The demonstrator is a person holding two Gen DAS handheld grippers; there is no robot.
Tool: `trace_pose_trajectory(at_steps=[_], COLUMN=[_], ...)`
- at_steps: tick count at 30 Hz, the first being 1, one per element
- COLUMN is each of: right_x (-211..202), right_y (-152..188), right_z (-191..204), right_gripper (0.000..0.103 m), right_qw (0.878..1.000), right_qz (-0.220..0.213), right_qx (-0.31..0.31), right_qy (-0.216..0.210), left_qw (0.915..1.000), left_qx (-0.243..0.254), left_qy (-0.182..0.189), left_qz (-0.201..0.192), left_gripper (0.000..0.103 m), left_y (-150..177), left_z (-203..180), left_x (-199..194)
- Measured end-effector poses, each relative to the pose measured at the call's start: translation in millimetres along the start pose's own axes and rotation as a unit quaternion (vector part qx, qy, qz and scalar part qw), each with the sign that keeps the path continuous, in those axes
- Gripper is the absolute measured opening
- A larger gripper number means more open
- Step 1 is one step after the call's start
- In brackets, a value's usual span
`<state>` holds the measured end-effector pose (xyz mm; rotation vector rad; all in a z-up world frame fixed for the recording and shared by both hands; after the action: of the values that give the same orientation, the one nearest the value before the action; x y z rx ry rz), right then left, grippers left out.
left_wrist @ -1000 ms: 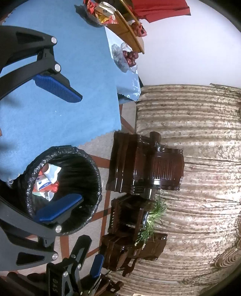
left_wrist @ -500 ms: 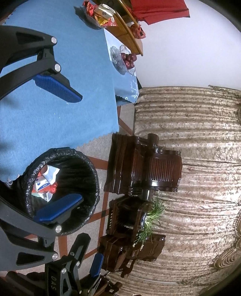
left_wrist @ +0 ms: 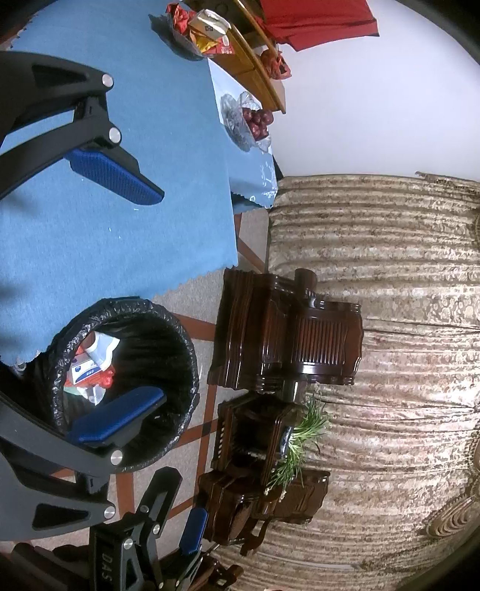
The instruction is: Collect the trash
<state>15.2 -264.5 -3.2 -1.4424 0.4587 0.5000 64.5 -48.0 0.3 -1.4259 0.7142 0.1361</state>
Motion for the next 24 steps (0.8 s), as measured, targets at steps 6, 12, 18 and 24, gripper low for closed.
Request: trace_pose_trajectory(at_steps=[6, 12, 18, 24], right_x=[0.1, 0.1, 0.3, 0.3], right_y=[0.2, 0.1, 0.3, 0.2], right_z=[0.0, 0.7, 0.6, 0.3], right_gripper=[0.098, 0.098, 0.098, 0.098], right_qw=[1.0, 1.0, 1.0, 1.0], right_qz=[0.0, 0.0, 0.0, 0.0], right_qx=[0.0, 0.0, 0.0, 0.0], right_qy=[0.0, 0.0, 0.0, 0.0], left_qw=[1.0, 1.0, 1.0, 1.0], left_qx=[-0.001, -0.002, -0.002, -0.002], left_qy=[0.0, -0.002, -0.002, -0.002], left_qz=[0.0, 0.0, 0.0, 0.0], left_gripper=[0.097, 0.097, 0.097, 0.097], left_y=[-0.1, 2.1, 2.4, 2.2], left_z=[0.1, 4.2, 5.3, 5.5], left_x=[-0.3, -0.4, -0.4, -0.5])
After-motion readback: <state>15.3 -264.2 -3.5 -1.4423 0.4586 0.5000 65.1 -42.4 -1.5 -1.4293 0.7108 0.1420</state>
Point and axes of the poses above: each gripper's, at about its wrist camera, not at the fingertips, and x roughly the way its jaws point, z to its left, y to its underside, the point moved 1 cm from there along x, roughly the way its jaws point, and after that the axes turned 1 degree about z, right-handed, at the moved point
